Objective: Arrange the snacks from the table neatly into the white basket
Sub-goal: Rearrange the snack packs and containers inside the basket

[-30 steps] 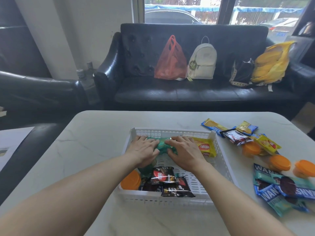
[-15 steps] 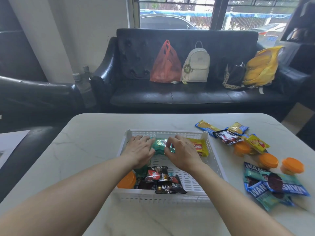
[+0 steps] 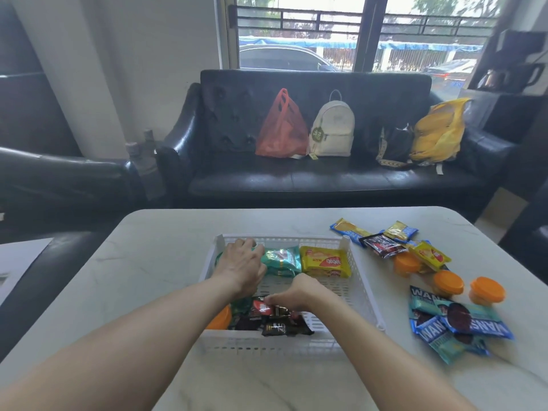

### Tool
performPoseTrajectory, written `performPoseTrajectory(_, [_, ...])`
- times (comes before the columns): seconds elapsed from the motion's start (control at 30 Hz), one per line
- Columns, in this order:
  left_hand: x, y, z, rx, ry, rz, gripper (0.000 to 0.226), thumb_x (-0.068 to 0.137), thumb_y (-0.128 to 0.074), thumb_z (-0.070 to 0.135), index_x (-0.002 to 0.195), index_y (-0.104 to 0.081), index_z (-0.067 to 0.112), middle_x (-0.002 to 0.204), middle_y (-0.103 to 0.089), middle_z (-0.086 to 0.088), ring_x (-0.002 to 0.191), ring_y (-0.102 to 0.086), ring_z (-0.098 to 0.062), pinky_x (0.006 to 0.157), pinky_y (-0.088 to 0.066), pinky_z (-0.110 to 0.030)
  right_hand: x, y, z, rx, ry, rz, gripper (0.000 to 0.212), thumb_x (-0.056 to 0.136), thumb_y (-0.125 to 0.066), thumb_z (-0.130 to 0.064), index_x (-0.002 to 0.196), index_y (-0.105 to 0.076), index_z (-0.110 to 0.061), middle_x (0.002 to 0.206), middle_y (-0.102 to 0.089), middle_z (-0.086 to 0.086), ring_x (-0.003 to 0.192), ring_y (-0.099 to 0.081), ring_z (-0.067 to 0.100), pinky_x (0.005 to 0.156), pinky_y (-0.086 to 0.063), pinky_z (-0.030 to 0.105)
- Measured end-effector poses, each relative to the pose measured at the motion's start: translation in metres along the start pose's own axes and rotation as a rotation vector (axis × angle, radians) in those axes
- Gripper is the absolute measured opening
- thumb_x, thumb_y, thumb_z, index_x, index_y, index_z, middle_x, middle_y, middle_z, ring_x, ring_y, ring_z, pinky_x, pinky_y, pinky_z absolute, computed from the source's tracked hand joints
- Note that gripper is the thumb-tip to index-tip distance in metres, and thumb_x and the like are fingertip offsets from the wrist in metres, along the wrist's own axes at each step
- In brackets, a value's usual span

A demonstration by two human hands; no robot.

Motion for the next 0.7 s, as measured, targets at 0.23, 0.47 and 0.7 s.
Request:
performPoseTrajectory(0.23, [-0.003,0.009,0.030,-0.201,-0.101,-0.010,0.030,0.100,-0.033,0.028,0.104,-0.061,0.017,0.107,-0.066,-0.004,0.093,-0.053,-0.021,0.084,-0.045,-0.036,-0.009,0.021,0.013,0.237,-0.068,0.015,0.057,0.079,-0.080,-0.048,0.108,-0.057,-0.005,0.070,-0.056,0.000,0.053,-0.050,0.010,0.037,-0.037,0.018])
performPoseTrajectory(0.47, [-0.014,-0.019,0.061,-0.385,-0.068,-0.349,0.032,0.101,-0.041,0.022,0.106,-0.069,0.007,0.109,-0.069,-0.013,0.094,-0.064,-0.030,0.085,-0.055,-0.043,-0.030,0.017,0.028,0.058,-0.105,-0.207,0.053,0.092,-0.057,-0.059,0.117,-0.055,-0.012,0.129,-0.062,0.006,0.113,-0.057,0.020,0.086,-0.041,0.032])
performPoseTrajectory(0.7, [-0.022,-0.041,0.060,-0.430,0.009,-0.465,0.037,0.102,-0.037,0.024,0.102,-0.066,0.002,0.105,-0.069,-0.017,0.082,-0.056,-0.025,0.077,-0.048,-0.034,-0.026,0.023,0.052,0.116,-0.136,-0.002,0.057,0.084,-0.067,-0.058,0.110,-0.058,-0.008,0.092,-0.066,0.006,0.066,-0.064,0.017,0.060,-0.052,0.029])
Point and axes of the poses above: each hand's wrist, its own x-axis towards the middle knuckle, its own y-axis out of the back of the hand, z = x × y, the point moved 10 cm from there along x, towards the middle knuckle
